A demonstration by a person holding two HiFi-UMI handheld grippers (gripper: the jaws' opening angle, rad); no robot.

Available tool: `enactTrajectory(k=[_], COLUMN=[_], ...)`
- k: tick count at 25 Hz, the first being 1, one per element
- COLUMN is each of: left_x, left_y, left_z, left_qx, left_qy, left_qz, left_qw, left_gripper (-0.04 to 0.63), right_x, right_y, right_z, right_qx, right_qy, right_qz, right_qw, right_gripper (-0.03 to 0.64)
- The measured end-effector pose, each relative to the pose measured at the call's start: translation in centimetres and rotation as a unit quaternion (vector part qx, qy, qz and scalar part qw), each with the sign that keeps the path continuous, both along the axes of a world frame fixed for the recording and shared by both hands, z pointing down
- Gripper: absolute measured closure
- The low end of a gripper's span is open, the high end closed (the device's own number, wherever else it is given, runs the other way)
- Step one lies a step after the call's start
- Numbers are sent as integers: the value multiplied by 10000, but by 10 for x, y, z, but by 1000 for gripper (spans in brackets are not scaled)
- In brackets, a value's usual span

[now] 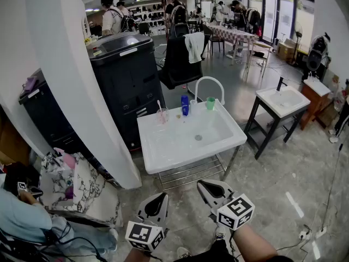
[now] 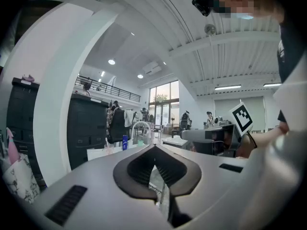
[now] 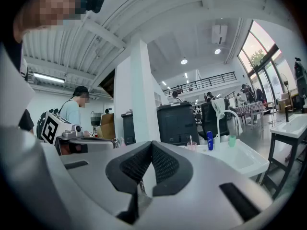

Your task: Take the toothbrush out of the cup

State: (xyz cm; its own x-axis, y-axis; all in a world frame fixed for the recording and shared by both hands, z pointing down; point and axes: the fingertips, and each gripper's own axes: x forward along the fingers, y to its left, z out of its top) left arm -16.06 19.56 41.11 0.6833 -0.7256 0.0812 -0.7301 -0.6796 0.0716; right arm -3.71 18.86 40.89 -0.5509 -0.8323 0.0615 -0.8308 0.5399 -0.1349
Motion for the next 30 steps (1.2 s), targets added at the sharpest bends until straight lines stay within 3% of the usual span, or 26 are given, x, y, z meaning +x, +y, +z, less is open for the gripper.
enactTrajectory(k=[20, 30], left_x=[-8, 21], left_y=[1, -48], left_z=[9, 8], left_qx=[-132, -143], left_qy=[168, 48], left_qz=[174, -40], left_qw=[9996, 9999], left_gripper=[577, 577], right_x=[-11, 25], right_y=[0, -63], right_z=[0, -5], right_qx=[70, 119], right_qy=[-281, -454], right_qz=[-65, -253], right_qw=[9996, 9986], right_gripper=[604, 604])
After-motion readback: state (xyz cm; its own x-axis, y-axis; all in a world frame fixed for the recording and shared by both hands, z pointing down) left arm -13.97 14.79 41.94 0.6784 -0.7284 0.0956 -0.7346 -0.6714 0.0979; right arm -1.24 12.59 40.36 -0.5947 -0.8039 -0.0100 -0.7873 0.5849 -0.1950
